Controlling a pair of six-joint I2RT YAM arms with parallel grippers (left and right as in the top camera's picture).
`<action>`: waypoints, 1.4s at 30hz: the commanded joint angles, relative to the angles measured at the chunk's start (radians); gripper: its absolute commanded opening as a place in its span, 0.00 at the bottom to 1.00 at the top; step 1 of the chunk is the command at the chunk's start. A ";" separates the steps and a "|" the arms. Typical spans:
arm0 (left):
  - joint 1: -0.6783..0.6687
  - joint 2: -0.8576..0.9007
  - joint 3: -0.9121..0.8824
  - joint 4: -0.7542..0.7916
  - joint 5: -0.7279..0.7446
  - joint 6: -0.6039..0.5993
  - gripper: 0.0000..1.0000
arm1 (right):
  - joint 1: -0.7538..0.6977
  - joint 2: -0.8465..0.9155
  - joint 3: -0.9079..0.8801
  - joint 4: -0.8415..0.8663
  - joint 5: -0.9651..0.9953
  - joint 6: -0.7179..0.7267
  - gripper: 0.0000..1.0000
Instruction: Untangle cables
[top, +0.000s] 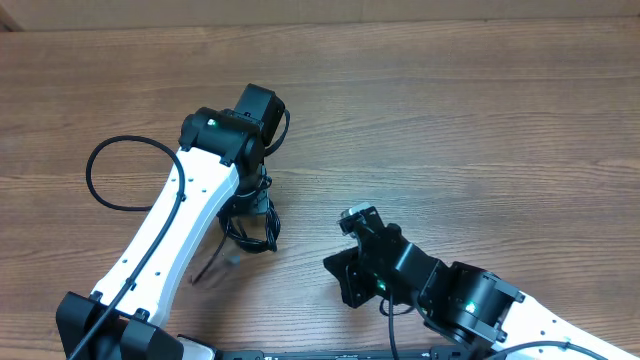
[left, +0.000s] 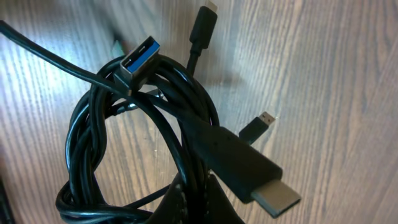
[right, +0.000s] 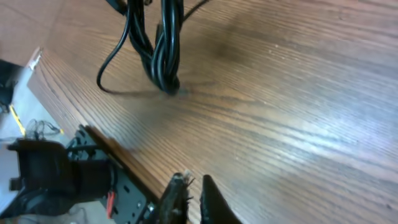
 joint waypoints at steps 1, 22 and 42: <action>-0.006 0.011 0.001 0.006 0.016 -0.014 0.04 | -0.002 0.068 0.018 0.051 -0.012 -0.062 0.16; -0.006 0.176 0.001 0.063 0.218 -0.003 0.04 | -0.001 0.307 0.018 0.291 0.143 -0.061 0.31; -0.007 0.176 0.001 0.058 0.223 -0.002 0.04 | -0.002 0.459 0.019 0.389 -0.045 -0.053 0.04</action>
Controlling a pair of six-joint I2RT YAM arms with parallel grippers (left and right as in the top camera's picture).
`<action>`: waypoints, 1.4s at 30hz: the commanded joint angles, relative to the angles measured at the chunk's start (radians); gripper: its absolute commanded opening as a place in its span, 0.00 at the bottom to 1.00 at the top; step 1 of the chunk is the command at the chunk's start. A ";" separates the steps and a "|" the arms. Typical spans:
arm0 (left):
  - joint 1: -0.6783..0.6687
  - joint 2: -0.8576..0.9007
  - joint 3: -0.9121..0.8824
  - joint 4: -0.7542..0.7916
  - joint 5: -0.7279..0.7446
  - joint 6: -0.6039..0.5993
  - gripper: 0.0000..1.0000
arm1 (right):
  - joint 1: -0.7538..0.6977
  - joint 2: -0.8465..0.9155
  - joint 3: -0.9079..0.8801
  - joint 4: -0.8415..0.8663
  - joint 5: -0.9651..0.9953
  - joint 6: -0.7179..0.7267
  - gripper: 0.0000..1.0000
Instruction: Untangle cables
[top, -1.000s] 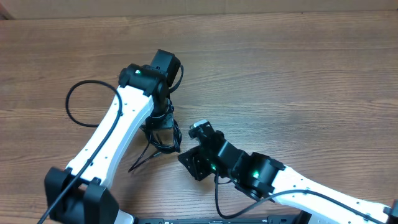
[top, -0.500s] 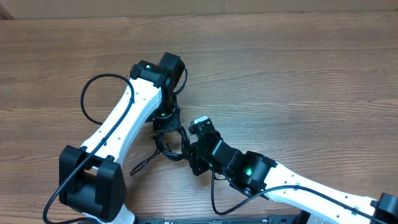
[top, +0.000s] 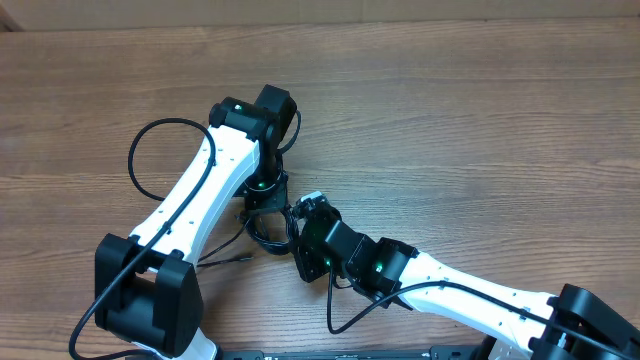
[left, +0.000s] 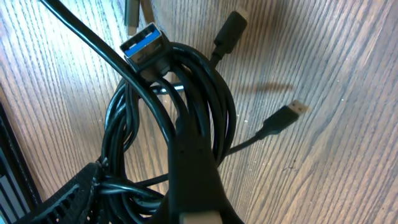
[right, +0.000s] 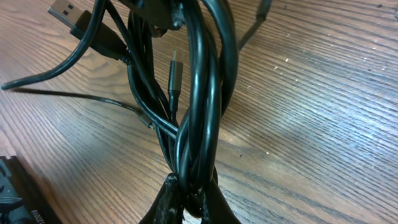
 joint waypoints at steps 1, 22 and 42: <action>-0.006 -0.002 0.001 -0.002 0.010 -0.006 0.04 | 0.006 -0.007 0.019 0.002 -0.087 -0.009 0.04; -0.007 -0.001 0.001 -0.035 -0.158 0.002 0.04 | -0.077 -0.547 0.017 -0.277 -0.085 0.028 0.04; 0.003 0.215 -0.054 0.253 0.029 0.424 0.73 | -0.077 -0.246 0.000 -0.273 -0.076 0.093 0.05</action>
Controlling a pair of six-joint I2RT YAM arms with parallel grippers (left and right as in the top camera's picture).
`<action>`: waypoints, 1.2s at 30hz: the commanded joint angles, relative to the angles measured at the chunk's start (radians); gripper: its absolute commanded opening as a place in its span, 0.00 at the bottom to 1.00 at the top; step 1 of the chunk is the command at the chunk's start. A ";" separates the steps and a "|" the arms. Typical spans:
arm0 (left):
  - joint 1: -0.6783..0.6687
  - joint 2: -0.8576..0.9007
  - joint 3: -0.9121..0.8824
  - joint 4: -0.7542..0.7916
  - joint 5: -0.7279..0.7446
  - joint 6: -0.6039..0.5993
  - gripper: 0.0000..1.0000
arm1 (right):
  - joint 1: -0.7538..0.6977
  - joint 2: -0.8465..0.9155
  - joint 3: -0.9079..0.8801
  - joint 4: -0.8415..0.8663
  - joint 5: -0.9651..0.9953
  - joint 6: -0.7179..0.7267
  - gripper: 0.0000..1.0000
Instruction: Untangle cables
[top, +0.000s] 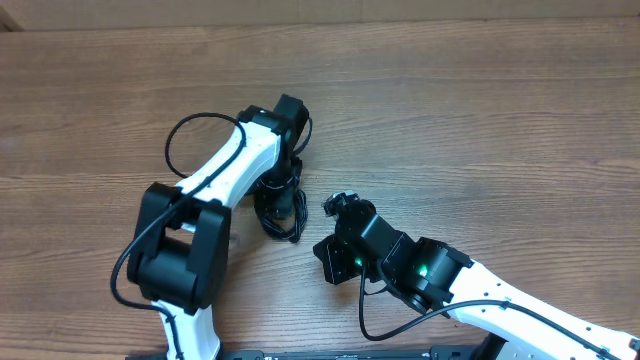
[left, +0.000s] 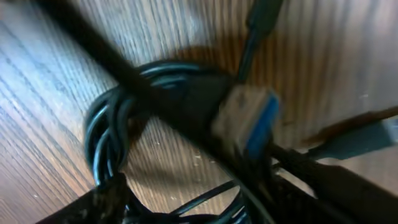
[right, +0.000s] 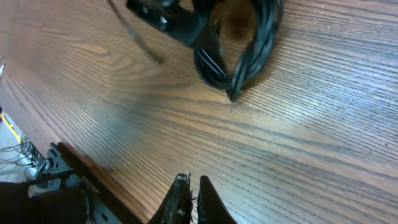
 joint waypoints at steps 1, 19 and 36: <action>0.016 -0.001 0.004 0.019 0.051 0.196 0.75 | -0.006 -0.005 -0.003 0.002 0.013 0.015 0.06; -0.002 -0.027 0.227 -0.085 -0.004 1.005 0.71 | -0.006 -0.005 -0.003 -0.022 0.072 0.015 0.15; -0.186 -0.501 0.031 -0.290 -0.353 0.710 0.52 | -0.006 -0.005 -0.003 -0.134 0.072 0.055 0.58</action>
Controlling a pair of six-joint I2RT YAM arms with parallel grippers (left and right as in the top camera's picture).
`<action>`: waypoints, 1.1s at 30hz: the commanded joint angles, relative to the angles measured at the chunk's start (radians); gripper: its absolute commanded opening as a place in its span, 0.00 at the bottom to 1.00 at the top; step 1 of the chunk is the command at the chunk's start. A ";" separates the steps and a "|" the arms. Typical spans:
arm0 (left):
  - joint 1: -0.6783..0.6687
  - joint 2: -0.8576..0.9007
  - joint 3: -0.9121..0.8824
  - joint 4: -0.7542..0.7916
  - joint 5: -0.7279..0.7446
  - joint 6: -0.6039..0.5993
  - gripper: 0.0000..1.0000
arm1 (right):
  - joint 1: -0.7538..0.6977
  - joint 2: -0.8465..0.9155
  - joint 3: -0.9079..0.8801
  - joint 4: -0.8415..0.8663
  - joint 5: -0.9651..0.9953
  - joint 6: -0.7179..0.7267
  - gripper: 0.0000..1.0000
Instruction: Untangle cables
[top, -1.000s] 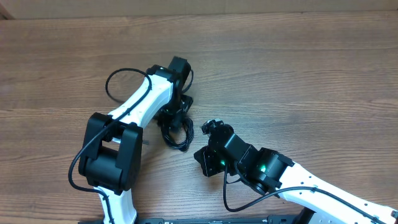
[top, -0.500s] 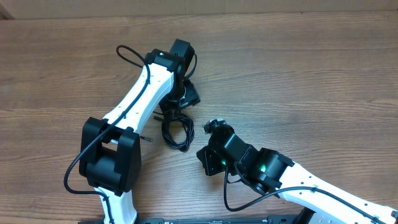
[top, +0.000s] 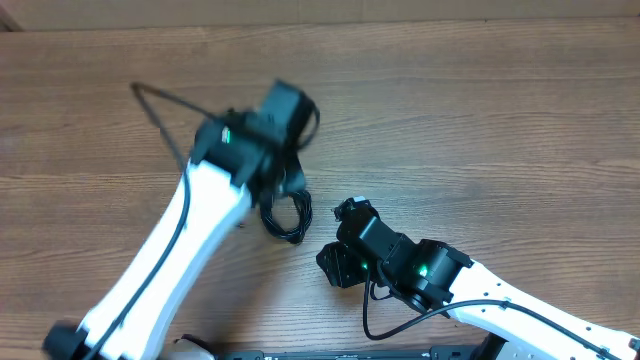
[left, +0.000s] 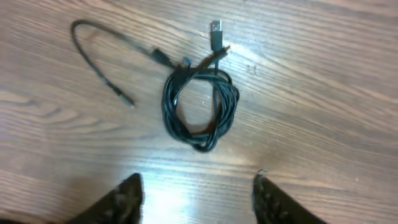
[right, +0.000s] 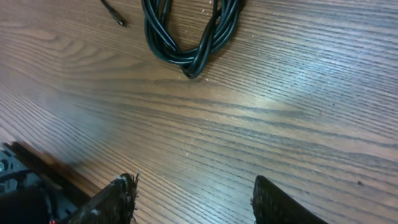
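A coil of black cables (left: 200, 112) lies flat on the wooden table, still looped together. A USB plug (left: 216, 28) sticks out at its far side, and a thin cable (left: 93, 43) trails off to the left. My left gripper (left: 196, 199) is open, well above and short of the coil, with nothing between its fingers. The coil's near end (right: 189, 37) shows at the top of the right wrist view. My right gripper (right: 193, 199) is open and empty, apart from the coil. From overhead the coil (top: 285, 215) lies between the two arms.
The blurred left arm (top: 200, 210) crosses the table's left half, with its own thin lead (top: 160, 105) swinging behind it. The right arm (top: 420, 275) comes in from the front right. The table's front edge (right: 25, 155) is close beneath the right gripper.
The left gripper was close on the bundle and is now open and high above it. The coil lies free on the table. The right gripper has gone from shut to open.
First the left gripper held the bundle up while the right gripper stood shut near the front edge. Then the right gripper was shut on the bundle's lower end. Later it was back, shut and empty. Now the coil lies loose, both grippers open.
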 joint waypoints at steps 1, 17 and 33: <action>-0.040 -0.055 -0.156 -0.002 -0.129 -0.232 0.50 | -0.006 -0.005 -0.003 -0.007 0.010 0.040 0.57; -0.024 -0.055 -0.660 0.392 0.060 -0.480 0.23 | -0.027 -0.069 -0.003 -0.203 0.130 0.144 0.59; -0.024 0.011 -0.771 0.764 0.069 -0.562 0.37 | -0.027 -0.069 -0.003 -0.210 0.130 0.143 0.66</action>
